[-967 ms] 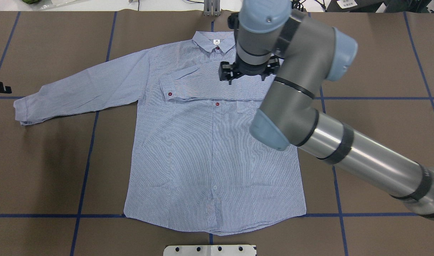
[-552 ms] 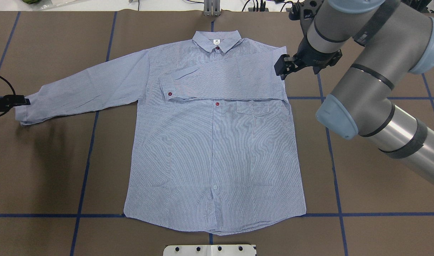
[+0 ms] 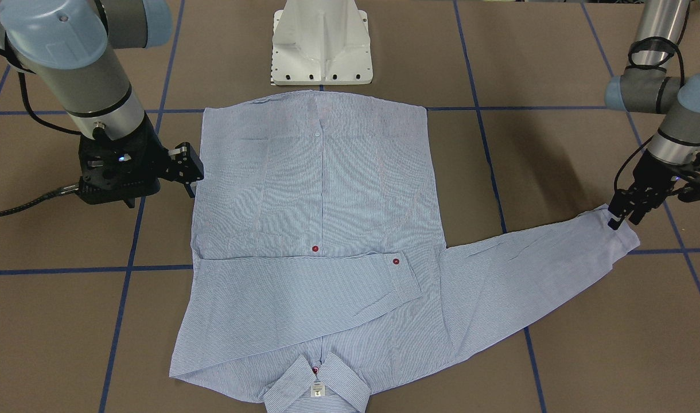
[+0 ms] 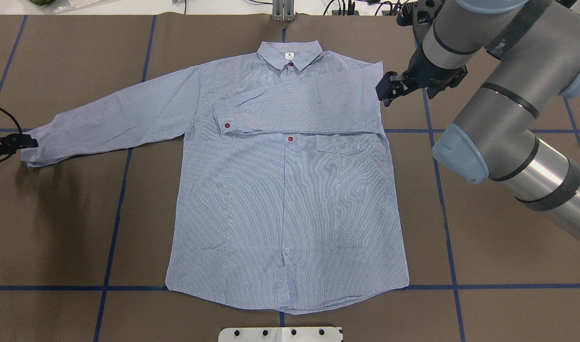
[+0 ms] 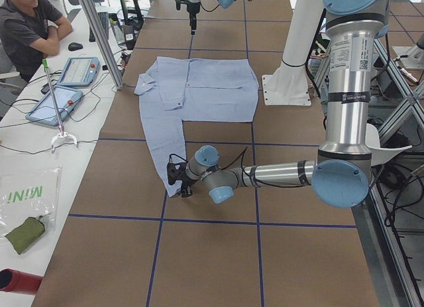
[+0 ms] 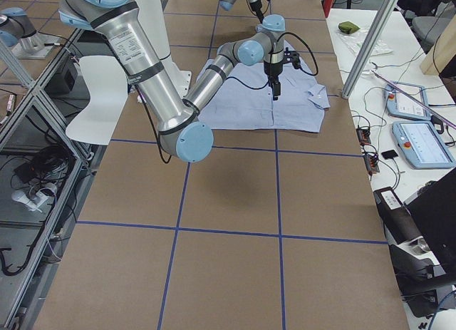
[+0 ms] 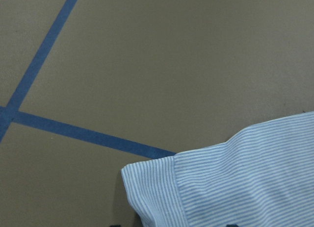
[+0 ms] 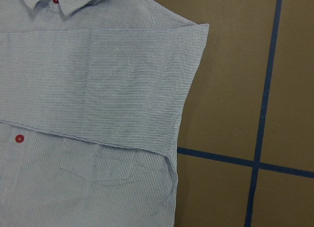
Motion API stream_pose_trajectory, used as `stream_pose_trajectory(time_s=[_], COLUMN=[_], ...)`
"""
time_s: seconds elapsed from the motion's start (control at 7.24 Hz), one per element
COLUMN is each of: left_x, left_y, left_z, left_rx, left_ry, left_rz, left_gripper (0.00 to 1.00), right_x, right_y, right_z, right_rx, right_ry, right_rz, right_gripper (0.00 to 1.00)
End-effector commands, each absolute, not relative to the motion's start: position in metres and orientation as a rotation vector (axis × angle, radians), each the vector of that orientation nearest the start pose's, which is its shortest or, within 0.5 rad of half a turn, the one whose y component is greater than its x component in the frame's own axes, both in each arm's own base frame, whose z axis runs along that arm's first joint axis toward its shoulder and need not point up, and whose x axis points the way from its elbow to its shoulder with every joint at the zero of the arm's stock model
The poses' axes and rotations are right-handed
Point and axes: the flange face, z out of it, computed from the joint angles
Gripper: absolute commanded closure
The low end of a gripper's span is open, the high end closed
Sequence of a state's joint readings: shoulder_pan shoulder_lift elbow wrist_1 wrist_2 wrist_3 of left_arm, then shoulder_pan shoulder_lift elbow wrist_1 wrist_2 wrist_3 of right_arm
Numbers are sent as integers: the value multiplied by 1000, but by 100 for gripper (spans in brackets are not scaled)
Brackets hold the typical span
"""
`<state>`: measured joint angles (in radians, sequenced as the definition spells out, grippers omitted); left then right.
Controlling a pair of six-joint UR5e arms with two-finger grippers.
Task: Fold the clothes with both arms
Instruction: 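Grasp the other sleeve cuff with the left gripper while the right gripper withdraws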
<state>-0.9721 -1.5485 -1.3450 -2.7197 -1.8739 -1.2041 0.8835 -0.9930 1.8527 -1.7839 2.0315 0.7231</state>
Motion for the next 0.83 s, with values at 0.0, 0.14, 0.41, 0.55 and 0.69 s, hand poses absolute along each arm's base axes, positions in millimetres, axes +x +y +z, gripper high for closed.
stream_pose_trajectory(time_s=[0.0, 0.14, 0.41, 0.55, 0.69], left_x=[199, 199, 197, 197, 197], left_y=[-475, -475, -476, -476, -476], left_z=[665, 665, 663, 662, 660], left_rx=[329, 329, 332, 333, 334], left_ry=[885, 885, 889, 890, 893], left_rz=[-423, -423, -421, -422, -421], left_gripper=[71, 85, 100, 100, 100], right_x=[-327, -327, -330, -330, -330], right_y=[-536, -536, -535, -535, -535], right_z=[232, 232, 232, 232, 233], right_rx=[195, 194, 193, 193, 192], right_ry=[-751, -750, -749, -749, -748], right_rz=[-114, -114, -114, -114, -114], right_gripper=[0, 0, 0, 0, 0])
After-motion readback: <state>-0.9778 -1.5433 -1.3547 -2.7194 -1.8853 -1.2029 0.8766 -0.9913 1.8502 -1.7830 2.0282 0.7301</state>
